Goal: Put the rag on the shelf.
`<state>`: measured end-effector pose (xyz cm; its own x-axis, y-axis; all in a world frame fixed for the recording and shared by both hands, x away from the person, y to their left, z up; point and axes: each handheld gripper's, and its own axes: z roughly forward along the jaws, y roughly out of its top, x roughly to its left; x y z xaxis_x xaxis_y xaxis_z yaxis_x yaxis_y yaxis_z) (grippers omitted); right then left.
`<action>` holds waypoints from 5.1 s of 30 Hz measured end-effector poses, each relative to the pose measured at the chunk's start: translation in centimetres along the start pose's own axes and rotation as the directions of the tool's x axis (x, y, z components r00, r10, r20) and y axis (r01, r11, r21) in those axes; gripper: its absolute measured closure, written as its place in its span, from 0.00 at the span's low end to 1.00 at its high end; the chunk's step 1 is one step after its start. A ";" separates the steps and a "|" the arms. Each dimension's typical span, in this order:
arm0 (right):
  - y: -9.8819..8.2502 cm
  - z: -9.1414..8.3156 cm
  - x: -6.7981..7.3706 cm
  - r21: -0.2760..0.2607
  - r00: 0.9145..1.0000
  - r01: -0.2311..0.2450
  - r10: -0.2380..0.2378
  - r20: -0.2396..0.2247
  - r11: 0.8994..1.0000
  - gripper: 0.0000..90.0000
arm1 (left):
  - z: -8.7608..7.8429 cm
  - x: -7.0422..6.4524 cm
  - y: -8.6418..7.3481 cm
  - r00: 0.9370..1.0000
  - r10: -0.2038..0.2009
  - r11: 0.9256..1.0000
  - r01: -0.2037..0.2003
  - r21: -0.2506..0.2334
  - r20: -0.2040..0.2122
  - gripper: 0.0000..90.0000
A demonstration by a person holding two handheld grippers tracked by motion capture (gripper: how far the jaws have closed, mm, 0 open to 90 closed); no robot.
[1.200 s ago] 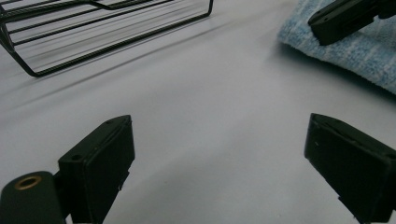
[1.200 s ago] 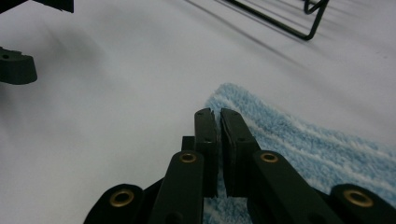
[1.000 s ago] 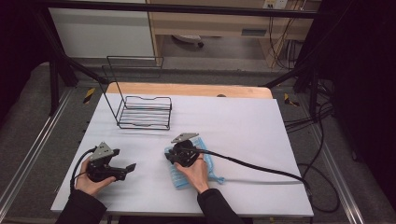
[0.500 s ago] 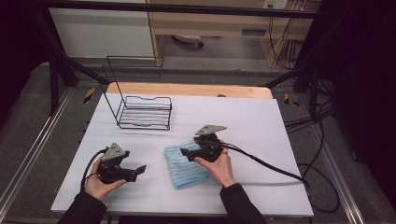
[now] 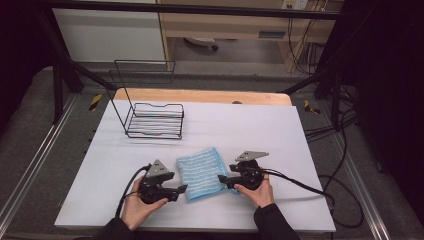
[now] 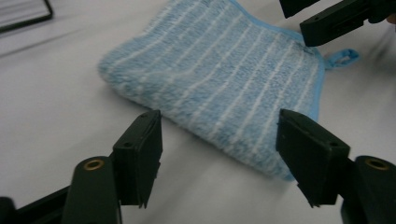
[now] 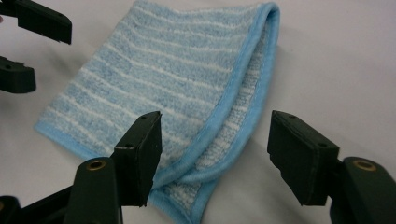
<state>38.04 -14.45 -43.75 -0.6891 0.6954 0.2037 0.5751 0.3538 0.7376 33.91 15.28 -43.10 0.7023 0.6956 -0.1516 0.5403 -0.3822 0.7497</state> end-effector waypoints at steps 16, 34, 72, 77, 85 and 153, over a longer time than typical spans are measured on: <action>-1.0 1.4 0.5 0.040 0.999 -0.048 0.048 0.008 0.998 0.65 | 1.9 -2.6 -1.4 0.999 -0.039 0.997 0.039 0.061 0.001 0.68; -0.7 1.2 0.7 0.035 0.987 -0.157 0.158 -0.020 0.987 0.87 | 1.6 -2.1 -0.7 0.998 -0.064 0.995 0.062 0.079 0.022 0.93; -0.1 0.7 1.6 -0.054 1.000 -0.012 0.013 0.006 0.998 0.09 | -3.1 3.8 -1.3 0.999 -0.003 0.998 0.005 0.062 -0.038 0.39; -0.3 0.3 0.6 -0.054 1.000 0.007 -0.006 0.009 0.999 0.06 | -2.8 4.4 -0.9 0.999 0.006 0.997 -0.003 0.075 -0.048 0.23; -0.6 -0.1 0.2 -0.053 0.999 0.027 -0.025 0.028 0.998 0.03 | -2.0 5.1 0.6 0.998 0.025 0.995 -0.019 0.096 -0.061 0.07; 5.2 6.0 0.3 -0.048 0.997 -0.075 0.075 0.002 0.996 0.40 | 2.8 8.9 2.2 0.990 -0.112 0.989 0.120 0.091 -0.086 0.86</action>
<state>43.51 -8.68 -43.70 -0.6433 0.7210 0.2575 0.6034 0.2705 0.7501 42.67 18.93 -44.58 0.5949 0.7836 -0.1791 0.6604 -0.3496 0.6645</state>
